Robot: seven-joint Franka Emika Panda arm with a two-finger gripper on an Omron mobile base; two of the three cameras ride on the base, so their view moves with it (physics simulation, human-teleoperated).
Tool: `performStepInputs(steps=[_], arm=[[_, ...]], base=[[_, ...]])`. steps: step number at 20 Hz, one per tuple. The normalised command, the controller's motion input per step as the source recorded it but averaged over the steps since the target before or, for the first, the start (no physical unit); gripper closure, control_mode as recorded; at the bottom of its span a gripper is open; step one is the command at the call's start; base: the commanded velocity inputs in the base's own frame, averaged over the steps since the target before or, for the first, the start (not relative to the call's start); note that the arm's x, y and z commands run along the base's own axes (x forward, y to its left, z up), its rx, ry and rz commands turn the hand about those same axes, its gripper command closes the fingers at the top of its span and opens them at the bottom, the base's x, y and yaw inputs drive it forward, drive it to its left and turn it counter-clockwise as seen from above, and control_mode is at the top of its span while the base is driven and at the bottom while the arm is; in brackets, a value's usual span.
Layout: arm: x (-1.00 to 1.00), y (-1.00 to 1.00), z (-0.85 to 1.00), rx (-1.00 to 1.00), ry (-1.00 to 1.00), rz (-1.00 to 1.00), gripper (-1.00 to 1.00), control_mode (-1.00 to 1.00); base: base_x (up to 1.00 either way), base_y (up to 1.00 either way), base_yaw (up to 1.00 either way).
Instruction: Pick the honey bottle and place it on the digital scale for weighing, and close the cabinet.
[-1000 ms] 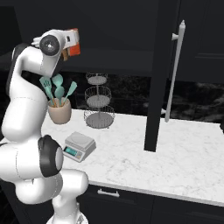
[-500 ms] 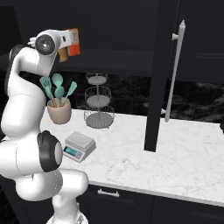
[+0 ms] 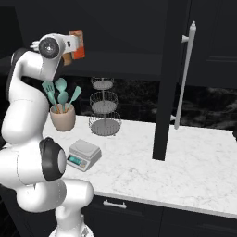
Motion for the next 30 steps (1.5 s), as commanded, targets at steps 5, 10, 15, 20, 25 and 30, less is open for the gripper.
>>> performStepInputs(steps=[5, 10, 15, 20, 25, 30], arm=[[0.23, 0.00, -0.02, 0.00, 0.06, 0.00, -1.00, -1.00], [0.06, 0.16, 0.00, 0.00, 0.06, 0.00, -1.00, -1.00], [0.02, 0.03, 0.00, 0.00, 0.09, 0.00, -1.00, -1.00], [0.15, 0.00, 0.00, 0.00, 0.10, 0.00, -1.00, -1.00], [0.08, 0.14, 0.00, 0.00, 0.03, 0.00, -1.00, -1.00], [0.19, 0.23, 0.00, 0.00, 0.05, 0.00, 1.00, -1.00]], base=[[0.00, 0.00, 0.00], [0.00, 0.00, 0.00], [0.00, 0.00, 0.00], [0.00, 0.00, 0.00], [0.00, 0.00, 0.00], [0.00, 0.00, 0.00]])
